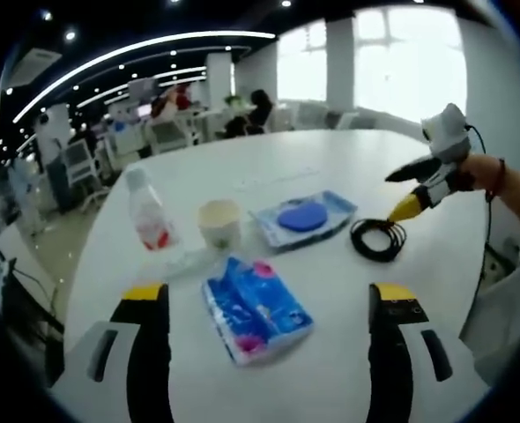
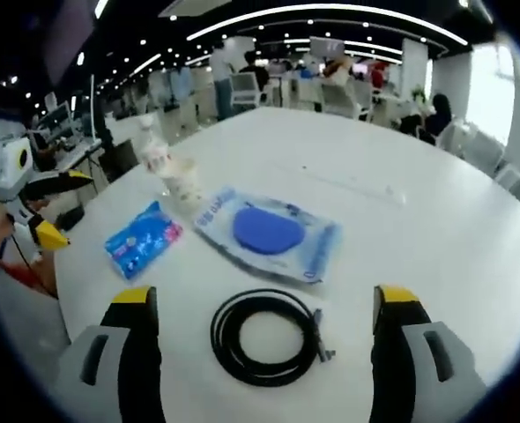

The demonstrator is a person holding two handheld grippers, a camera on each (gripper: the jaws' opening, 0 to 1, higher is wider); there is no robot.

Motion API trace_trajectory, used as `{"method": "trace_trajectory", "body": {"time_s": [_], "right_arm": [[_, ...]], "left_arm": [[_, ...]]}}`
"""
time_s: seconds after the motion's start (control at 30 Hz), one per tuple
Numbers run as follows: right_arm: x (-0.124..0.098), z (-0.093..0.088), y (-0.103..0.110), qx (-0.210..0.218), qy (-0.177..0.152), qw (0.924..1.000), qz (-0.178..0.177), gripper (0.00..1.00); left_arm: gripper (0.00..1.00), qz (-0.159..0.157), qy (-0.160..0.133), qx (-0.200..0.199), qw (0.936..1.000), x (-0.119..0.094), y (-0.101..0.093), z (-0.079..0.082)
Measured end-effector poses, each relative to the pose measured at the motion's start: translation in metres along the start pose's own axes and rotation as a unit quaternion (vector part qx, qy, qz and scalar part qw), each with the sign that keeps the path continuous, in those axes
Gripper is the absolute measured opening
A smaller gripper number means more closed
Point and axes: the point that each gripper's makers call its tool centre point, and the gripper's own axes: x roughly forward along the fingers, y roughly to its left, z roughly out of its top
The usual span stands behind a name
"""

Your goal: Arrange the tabletop items into an orderly group along one side of the table until the central work area is clear of visible clutter.

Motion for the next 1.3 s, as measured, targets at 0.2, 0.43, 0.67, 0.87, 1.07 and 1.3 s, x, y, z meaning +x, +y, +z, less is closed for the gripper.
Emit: {"method": "trace_trajectory", "body": {"time_s": [0.2, 0.43, 0.67, 0.87, 1.07, 1.3], "right_arm": [[-0.009, 0.002, 0.011, -0.009, -0.009, 0.9999, 0.008, 1.00], [-0.017, 0.001, 0.029, 0.000, -0.017, 0.9994, 0.031, 1.00], [-0.023, 0.003, 0.040, -0.010, -0.029, 0.9990, 0.033, 0.99], [-0.030, 0.002, 0.063, 0.012, -0.040, 0.9968, 0.068, 0.99], [-0.036, 0.000, 0.081, 0.019, -0.045, 0.9954, 0.082, 0.99], [-0.035, -0.008, 0.097, 0.021, -0.045, 0.9943, 0.094, 0.99]], "left_arm": [[0.88, -0.001, 0.028, 0.000, 0.9996, 0.007, 0.000, -0.016], [0.84, 0.003, 0.035, 0.004, 0.9994, 0.016, 0.001, -0.023], [0.75, 0.010, 0.059, -0.008, 0.9982, 0.020, 0.002, -0.035], [0.61, 0.008, 0.070, -0.026, 0.9972, 0.024, 0.002, -0.043], [0.50, -0.006, 0.076, -0.067, 0.9948, 0.028, -0.002, -0.051], [0.37, -0.006, 0.083, -0.092, 0.9922, 0.033, -0.001, -0.058]]}}
